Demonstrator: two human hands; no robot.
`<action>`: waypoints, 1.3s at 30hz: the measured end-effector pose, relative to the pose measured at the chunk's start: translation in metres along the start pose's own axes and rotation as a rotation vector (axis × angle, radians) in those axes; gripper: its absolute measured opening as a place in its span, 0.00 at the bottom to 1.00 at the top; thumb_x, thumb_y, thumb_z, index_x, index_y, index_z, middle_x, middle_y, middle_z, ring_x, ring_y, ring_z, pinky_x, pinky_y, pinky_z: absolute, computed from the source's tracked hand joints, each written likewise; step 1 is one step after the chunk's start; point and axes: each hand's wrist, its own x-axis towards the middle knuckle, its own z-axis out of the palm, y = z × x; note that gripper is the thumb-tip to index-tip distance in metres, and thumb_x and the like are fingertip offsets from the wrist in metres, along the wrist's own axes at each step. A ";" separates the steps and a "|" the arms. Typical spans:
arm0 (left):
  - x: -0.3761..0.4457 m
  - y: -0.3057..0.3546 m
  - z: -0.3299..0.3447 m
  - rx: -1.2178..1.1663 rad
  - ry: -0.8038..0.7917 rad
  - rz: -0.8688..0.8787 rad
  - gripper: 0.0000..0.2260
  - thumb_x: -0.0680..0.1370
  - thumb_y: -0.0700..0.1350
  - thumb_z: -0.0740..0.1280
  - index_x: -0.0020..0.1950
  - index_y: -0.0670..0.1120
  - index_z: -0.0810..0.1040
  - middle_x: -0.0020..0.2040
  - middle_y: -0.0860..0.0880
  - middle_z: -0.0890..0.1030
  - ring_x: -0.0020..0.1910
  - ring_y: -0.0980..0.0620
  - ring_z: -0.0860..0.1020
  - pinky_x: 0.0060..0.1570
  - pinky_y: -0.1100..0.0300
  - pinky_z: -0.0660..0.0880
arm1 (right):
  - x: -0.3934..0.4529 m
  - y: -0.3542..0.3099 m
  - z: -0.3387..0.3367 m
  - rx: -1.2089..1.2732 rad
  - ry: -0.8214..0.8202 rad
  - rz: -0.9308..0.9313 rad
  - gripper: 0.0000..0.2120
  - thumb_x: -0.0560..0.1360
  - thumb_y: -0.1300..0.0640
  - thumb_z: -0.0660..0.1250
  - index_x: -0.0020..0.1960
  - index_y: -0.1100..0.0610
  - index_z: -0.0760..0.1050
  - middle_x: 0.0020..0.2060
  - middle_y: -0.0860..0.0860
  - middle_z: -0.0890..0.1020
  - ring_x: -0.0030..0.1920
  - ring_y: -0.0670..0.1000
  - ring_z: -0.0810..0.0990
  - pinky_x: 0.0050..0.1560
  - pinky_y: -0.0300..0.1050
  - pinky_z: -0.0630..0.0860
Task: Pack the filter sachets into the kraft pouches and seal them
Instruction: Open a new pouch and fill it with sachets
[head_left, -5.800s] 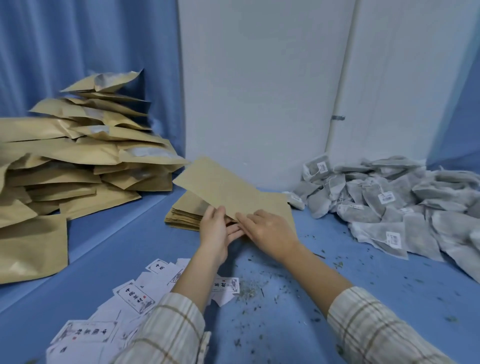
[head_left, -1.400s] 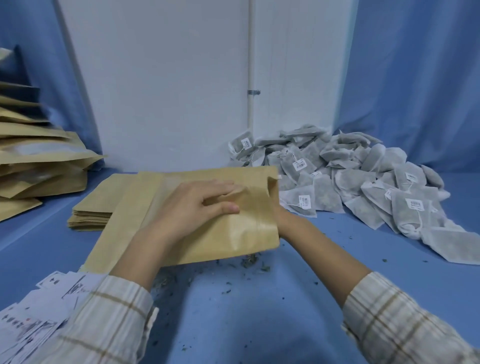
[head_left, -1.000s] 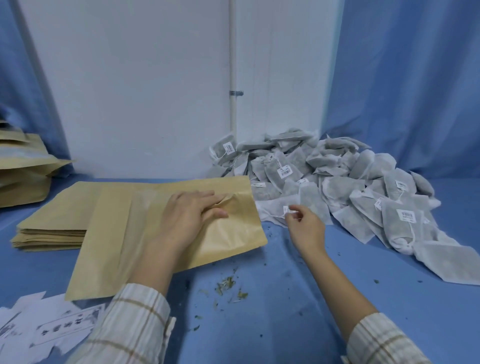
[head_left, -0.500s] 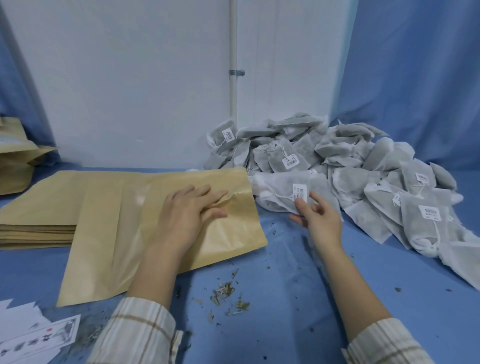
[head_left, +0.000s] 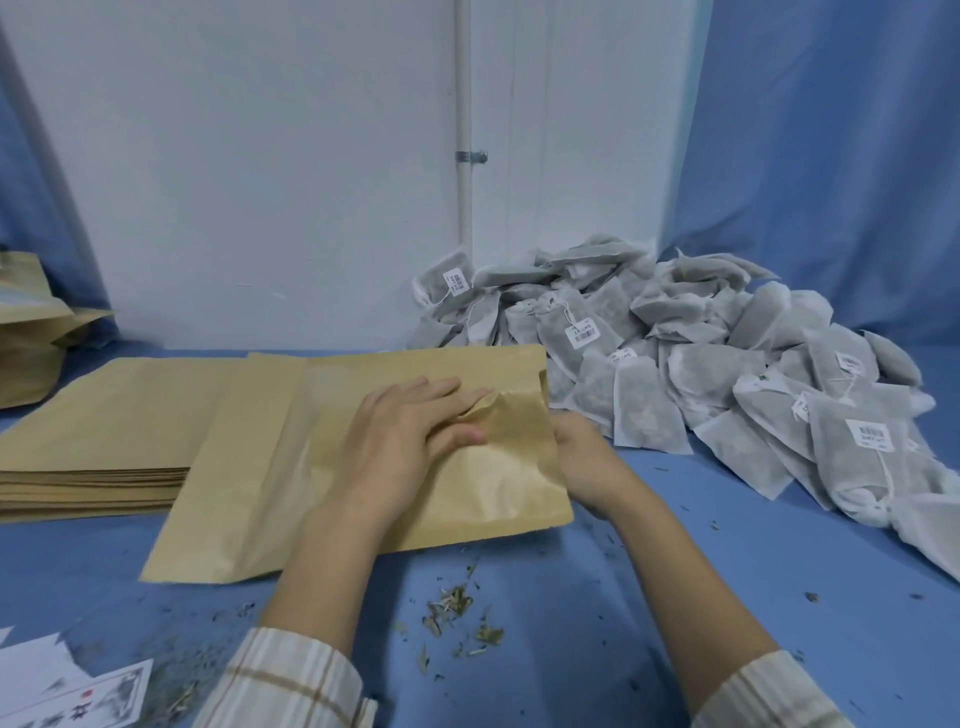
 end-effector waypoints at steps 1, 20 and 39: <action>0.000 0.001 -0.001 -0.008 -0.010 0.006 0.23 0.70 0.59 0.62 0.63 0.55 0.77 0.59 0.51 0.80 0.62 0.48 0.74 0.63 0.53 0.66 | -0.001 -0.003 0.000 -0.044 -0.126 0.036 0.14 0.74 0.66 0.64 0.35 0.51 0.78 0.30 0.37 0.78 0.33 0.38 0.75 0.33 0.27 0.71; -0.003 0.004 0.004 0.120 0.120 -0.046 0.18 0.75 0.55 0.64 0.65 0.58 0.75 0.56 0.46 0.80 0.58 0.45 0.74 0.56 0.55 0.67 | 0.000 0.072 -0.058 -0.861 0.623 0.389 0.14 0.73 0.47 0.67 0.58 0.45 0.75 0.53 0.55 0.77 0.60 0.58 0.70 0.61 0.50 0.68; -0.003 0.008 0.004 -0.012 0.112 0.055 0.18 0.73 0.55 0.65 0.62 0.56 0.78 0.59 0.50 0.81 0.57 0.58 0.68 0.52 0.77 0.58 | 0.001 0.021 -0.031 0.471 0.108 0.011 0.08 0.72 0.65 0.67 0.47 0.54 0.79 0.35 0.54 0.79 0.30 0.48 0.74 0.31 0.39 0.69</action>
